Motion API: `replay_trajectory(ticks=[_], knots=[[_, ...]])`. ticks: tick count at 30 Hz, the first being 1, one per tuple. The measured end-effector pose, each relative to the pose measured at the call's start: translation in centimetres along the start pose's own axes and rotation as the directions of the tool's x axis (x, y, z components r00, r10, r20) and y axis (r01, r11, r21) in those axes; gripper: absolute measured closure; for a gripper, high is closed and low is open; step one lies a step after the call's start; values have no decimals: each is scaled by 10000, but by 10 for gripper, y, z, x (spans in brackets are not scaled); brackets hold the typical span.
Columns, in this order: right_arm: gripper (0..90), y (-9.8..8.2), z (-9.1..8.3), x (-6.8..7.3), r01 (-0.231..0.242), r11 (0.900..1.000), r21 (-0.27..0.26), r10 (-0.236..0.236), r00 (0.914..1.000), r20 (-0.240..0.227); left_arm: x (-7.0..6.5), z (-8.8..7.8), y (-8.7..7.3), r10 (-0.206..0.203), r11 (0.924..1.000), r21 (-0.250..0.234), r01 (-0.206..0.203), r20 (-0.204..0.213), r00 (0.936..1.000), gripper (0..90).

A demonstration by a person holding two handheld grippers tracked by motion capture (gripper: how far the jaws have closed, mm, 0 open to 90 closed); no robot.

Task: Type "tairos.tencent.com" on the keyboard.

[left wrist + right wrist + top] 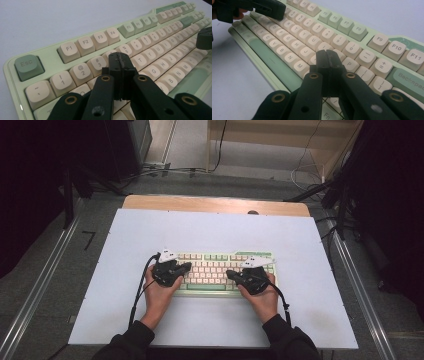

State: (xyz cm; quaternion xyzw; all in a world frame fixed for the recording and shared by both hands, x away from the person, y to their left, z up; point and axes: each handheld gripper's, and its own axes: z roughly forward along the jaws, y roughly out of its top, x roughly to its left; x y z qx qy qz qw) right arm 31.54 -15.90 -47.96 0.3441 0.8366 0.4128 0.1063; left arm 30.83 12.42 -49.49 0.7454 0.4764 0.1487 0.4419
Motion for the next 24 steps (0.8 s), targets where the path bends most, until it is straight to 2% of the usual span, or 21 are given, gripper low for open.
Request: replay_trajectory(ticks=[24], knots=[[876, 0, 1, 1, 27, 10000, 24, -27, 10000, 2, -2, 1, -1, 104, 9999, 65, -104, 5, 9999, 900]])
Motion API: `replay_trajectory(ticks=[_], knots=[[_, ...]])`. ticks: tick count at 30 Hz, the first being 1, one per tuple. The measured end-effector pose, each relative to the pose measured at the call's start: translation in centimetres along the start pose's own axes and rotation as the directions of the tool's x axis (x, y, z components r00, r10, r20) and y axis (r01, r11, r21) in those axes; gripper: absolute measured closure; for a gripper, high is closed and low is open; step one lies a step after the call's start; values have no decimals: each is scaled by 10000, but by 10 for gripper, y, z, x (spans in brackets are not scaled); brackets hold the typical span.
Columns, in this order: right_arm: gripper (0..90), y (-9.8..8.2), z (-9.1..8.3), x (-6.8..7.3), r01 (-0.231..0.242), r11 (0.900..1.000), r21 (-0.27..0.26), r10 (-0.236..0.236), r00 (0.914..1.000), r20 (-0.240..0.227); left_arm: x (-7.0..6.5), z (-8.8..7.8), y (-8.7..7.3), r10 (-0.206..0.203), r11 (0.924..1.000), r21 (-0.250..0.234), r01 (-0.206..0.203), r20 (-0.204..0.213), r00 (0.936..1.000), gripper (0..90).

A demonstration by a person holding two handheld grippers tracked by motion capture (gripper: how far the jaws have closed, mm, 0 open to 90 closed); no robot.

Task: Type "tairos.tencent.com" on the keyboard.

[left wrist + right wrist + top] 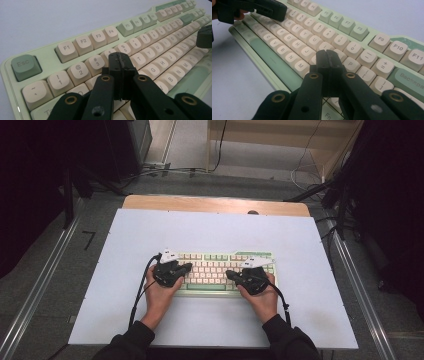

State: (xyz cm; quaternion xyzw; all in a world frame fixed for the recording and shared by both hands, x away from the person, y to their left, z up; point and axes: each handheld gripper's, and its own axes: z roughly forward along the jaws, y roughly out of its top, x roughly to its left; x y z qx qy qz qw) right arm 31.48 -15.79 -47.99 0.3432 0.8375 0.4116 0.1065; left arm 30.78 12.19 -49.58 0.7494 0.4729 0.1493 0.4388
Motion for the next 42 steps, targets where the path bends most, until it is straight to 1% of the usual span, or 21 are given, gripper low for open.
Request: replay_trajectory(ticks=[2, 7, 12, 15, 18, 38, 42], knots=[[876, 0, 0, 0, 5, 10000, -3, -5, 10000, -3, 0, 1, -1, -3, 9999, 144, 2, 22, 10000, 900], [877, 0, 0, 0, 7, 10000, -14, -7, 10000, 1, 0, 1, 0, -18, 10000, 93, 17, 32, 10000, 900], [876, 0, 0, 0, -5, 10000, -26, 5, 10000, -21, 0, -4, 2, -188, 9996, -222, 192, 212, 9996, 900], [876, 0, 0, 0, 5, 10000, -18, -5, 10000, -20, 0, -6, 2, -224, 9990, -381, 234, 244, 9994, 900], [876, 1, 0, 1, 2, 10000, -6, -2, 10000, -47, 0, -7, 2, -369, 9979, -513, 384, 290, 9989, 900], [876, 5, 8, 12, 179, 9998, 17, -178, 9994, -308, 2, -8, 1, -421, 9977, -526, 435, 272, 9987, 900], [876, 7, 11, 15, 272, 9996, 34, -270, 9989, -389, 1, -7, 1, -407, 9978, -515, 421, 285, 9988, 900]])
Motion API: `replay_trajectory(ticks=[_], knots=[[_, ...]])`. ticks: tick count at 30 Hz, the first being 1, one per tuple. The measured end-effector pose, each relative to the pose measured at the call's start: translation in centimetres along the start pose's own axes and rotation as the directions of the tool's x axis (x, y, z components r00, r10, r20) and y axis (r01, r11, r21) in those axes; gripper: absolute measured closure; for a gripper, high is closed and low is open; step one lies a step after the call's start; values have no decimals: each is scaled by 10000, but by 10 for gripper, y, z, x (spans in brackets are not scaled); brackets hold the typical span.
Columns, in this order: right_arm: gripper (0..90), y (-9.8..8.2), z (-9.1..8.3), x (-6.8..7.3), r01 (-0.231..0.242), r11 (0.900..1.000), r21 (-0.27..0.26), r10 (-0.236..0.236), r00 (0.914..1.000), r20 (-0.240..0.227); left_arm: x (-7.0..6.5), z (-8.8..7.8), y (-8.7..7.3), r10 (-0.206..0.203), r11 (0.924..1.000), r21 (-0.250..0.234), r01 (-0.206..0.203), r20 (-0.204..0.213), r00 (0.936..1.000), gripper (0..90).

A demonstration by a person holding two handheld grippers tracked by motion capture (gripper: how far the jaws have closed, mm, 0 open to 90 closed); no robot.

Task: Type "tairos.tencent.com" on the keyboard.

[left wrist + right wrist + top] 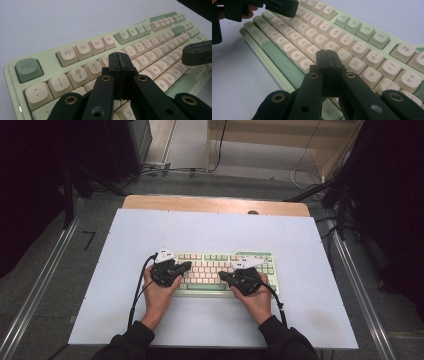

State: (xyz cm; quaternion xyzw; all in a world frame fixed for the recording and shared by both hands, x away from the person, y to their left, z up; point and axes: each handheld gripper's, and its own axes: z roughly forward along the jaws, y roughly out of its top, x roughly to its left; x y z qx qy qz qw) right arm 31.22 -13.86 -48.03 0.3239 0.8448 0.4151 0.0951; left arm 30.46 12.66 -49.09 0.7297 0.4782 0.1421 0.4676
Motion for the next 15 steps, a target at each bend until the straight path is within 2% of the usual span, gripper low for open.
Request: replay_trajectory(ticks=[8, 15], knots=[[877, 3, 8, 7, 67, 9999, 91, -65, 9996, -266, 0, 0, 0, -7, 10000, 7, 7, 0, 10000, 900], [876, 4, 12, 9, 130, 9998, 158, -125, 9994, -313, 0, 0, 0, -12, 10000, 9, 12, 5, 10000, 900]])
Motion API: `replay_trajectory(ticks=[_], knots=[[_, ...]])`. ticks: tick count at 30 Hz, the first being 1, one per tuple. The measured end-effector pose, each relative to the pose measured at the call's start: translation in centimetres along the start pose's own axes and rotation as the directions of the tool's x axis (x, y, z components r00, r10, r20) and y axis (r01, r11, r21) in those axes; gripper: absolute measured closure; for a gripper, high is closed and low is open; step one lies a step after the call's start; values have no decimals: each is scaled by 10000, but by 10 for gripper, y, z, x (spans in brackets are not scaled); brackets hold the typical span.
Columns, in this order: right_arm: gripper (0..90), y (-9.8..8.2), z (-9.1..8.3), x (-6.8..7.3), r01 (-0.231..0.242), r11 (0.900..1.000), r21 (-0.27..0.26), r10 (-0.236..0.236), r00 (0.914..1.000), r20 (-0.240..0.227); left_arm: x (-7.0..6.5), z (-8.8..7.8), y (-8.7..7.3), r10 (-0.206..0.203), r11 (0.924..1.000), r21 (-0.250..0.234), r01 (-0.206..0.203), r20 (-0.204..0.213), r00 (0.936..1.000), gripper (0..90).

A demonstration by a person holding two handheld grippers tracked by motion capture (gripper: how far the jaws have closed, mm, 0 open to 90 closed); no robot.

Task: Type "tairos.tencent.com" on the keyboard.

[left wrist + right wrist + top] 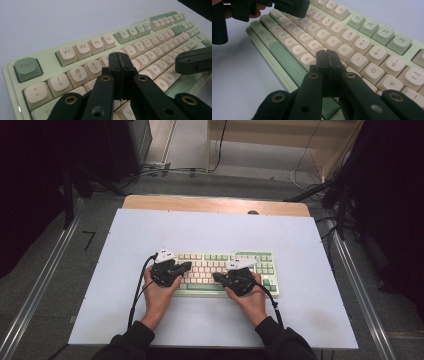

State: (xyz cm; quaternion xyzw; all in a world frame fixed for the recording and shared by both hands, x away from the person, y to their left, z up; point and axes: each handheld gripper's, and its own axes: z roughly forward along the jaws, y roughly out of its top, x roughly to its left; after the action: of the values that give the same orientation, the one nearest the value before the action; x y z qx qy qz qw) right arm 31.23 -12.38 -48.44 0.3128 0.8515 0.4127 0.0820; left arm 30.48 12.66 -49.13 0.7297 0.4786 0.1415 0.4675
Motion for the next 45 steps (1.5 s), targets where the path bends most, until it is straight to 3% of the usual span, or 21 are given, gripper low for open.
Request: replay_trajectory(ticks=[45], knots=[[876, 1, 11, 5, 189, 9996, 216, -186, 9997, -172, -1, -1, 0, -21, 10000, -22, 21, 44, 10000, 900]])
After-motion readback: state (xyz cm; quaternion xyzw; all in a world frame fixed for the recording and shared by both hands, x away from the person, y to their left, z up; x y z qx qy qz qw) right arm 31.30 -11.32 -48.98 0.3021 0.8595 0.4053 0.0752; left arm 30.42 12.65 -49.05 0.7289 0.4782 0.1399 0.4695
